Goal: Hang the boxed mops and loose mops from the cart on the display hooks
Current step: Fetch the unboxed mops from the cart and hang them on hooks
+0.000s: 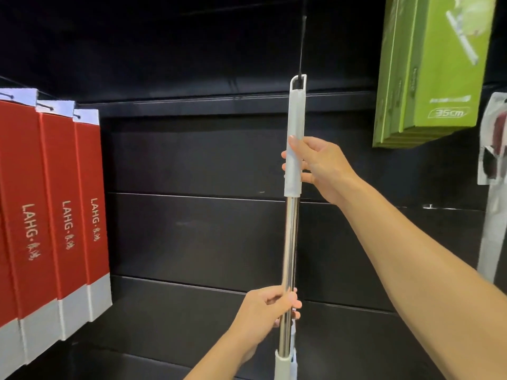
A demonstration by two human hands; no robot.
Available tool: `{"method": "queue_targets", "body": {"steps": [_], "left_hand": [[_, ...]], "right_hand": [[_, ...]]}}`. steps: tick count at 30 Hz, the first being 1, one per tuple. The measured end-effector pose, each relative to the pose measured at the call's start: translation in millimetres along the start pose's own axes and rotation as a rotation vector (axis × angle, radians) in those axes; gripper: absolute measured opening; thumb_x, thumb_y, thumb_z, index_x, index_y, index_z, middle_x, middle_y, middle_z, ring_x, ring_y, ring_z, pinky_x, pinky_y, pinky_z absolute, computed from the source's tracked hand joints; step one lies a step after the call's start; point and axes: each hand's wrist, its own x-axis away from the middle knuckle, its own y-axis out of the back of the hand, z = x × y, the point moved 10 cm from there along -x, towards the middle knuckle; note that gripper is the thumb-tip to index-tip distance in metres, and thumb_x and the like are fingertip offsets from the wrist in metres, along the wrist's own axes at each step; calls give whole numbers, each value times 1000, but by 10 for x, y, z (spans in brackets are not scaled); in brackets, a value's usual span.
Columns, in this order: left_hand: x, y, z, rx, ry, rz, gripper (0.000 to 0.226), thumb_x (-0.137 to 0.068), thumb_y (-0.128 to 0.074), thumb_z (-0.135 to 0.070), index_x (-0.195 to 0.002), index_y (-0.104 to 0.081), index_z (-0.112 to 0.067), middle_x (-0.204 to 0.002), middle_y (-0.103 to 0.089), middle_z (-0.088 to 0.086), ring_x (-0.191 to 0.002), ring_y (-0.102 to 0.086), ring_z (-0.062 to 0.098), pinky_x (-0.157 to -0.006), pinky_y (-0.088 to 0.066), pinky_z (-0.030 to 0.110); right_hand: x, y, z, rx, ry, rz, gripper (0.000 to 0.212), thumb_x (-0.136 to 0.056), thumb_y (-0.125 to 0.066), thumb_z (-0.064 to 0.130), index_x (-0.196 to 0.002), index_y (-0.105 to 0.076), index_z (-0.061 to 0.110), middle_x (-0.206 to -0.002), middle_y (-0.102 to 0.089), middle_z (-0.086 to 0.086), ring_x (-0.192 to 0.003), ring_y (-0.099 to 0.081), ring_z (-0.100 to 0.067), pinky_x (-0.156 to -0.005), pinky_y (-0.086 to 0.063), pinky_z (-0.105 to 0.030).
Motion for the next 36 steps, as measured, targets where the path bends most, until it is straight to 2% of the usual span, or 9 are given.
{"method": "queue_targets", "body": {"steps": [3,8,16,24,28,33,34,36], "left_hand": [[-220,-46,55,-3,-7,11,20,-99,-66,-36,-105,-80,-24,-97,-80,-9,-93,-77,7,-87,-59,26],[-573,-95,186,23,4,5,16,-100,-65,-34,-107,-77,-27,-99,-81,-6,-96,-78,14,-99,-57,40],[-970,-170,315,18,5,-1,17,-101,-64,-35,-111,-75,-27,-101,-80,-6,-95,-78,12,-99,-59,38],[-1098,-168,327,8,0,-3,16,-102,-63,-34,-109,-75,-27,-101,-81,-5,-95,-78,13,-98,-58,38],[-1086,-156,308,-50,0,-2,17,-101,-62,-40,-107,-74,-30,-100,-80,-11,-97,-76,8,-97,-58,35],[-1043,-108,278,-157,-26,16,12,-98,-66,-44,-107,-70,-36,-102,-76,-18,-104,-71,4,-88,-57,23],[-1022,-89,274,-166,-26,22,13,-98,-67,-41,-109,-68,-36,-104,-74,-19,-105,-69,4,-90,-58,24],[-964,-47,244,-199,-29,49,27,-99,-68,-32,-125,-62,-34,-112,-69,-23,-106,-66,0,-97,-57,26]], "right_hand": [[-153,34,-155,1,-1,1,28,-102,-62,42,-118,-68,20,-112,-74,-3,-97,-75,-21,-91,-63,-44],[-403,50,-418,32,12,-14,19,-101,-61,44,-111,-66,29,-109,-74,3,-96,-75,-18,-85,-65,-37],[-676,107,-688,52,19,-5,21,-101,-63,44,-110,-68,26,-107,-74,1,-93,-76,-19,-74,-65,-28],[-748,116,-757,46,45,-6,19,-100,-63,43,-107,-68,25,-107,-75,-1,-92,-76,-20,-73,-64,-27],[-708,107,-751,48,23,-39,15,-100,-64,43,-102,-67,29,-105,-74,2,-93,-76,-20,-70,-63,-25],[-570,134,-748,206,-25,-111,20,-102,-62,41,-111,-64,24,-113,-68,4,-101,-69,-17,-70,-59,-22],[-516,144,-741,259,-24,-114,19,-103,-61,41,-112,-63,24,-115,-67,4,-101,-68,-17,-72,-59,-22],[-403,171,-697,400,1,-120,21,-104,-57,41,-112,-64,23,-115,-67,2,-99,-68,-17,-78,-60,-24]]}}
